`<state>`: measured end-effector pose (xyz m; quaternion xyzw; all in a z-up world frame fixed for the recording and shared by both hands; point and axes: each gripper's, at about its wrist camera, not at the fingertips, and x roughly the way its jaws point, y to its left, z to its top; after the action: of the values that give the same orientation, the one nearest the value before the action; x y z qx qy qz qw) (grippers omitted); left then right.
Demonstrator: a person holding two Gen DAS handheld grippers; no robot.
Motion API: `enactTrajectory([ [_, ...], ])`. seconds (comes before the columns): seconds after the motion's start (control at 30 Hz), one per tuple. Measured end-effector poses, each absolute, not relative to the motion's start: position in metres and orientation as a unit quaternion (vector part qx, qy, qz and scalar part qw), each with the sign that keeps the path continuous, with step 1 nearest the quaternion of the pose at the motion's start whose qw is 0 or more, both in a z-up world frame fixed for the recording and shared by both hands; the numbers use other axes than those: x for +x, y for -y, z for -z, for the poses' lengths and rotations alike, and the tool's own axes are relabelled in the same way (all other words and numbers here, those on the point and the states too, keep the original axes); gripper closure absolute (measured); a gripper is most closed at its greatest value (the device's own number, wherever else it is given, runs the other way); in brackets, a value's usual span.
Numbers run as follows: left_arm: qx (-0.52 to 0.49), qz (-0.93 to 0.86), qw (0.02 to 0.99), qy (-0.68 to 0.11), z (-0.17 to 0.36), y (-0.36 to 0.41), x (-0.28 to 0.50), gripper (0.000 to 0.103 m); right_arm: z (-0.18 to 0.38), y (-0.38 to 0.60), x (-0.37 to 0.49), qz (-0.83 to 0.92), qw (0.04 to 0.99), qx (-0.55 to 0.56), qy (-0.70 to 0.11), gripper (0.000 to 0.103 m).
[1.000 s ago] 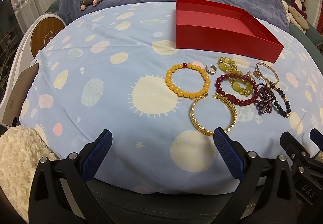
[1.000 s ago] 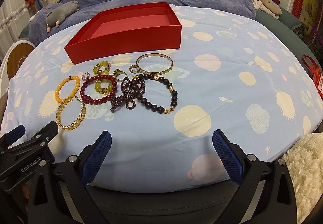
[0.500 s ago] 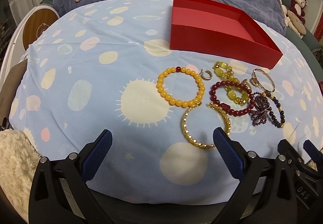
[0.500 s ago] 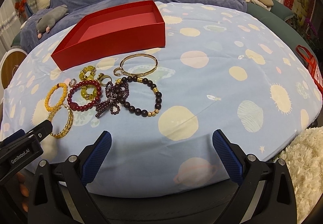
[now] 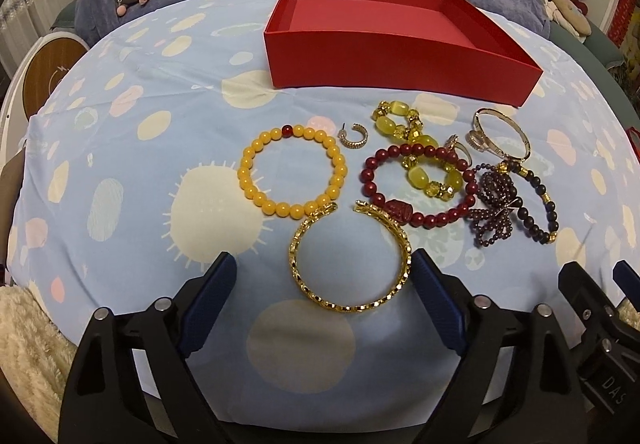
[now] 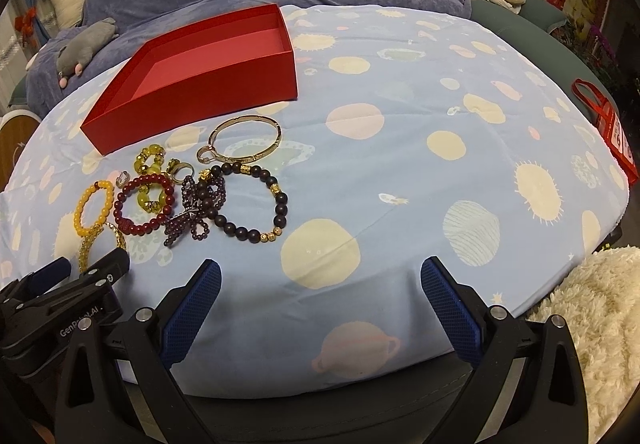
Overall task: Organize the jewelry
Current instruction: 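Grasp the gold twisted cuff bangle with the left gripper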
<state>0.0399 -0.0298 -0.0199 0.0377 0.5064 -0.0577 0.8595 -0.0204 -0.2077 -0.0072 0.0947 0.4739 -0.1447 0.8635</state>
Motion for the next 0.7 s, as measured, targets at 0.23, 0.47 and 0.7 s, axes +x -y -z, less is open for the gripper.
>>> enactTrajectory([
  [0.23, 0.024, 0.072, 0.866, -0.495, 0.015, 0.027, 0.037, 0.047, 0.007, 0.206, -0.021, 0.139, 0.864, 0.094, -0.475, 0.007],
  [0.47, 0.020, 0.073, 0.869, -0.490, 0.010, 0.018, 0.032, 0.047, 0.005, 0.204, -0.017, 0.118, 0.864, 0.096, -0.479, 0.007],
  [0.7, 0.001, 0.049, 0.878, -0.477, -0.001, -0.009, 0.027, 0.047, 0.000, 0.196, 0.002, 0.092, 0.871, 0.059, -0.479, 0.007],
])
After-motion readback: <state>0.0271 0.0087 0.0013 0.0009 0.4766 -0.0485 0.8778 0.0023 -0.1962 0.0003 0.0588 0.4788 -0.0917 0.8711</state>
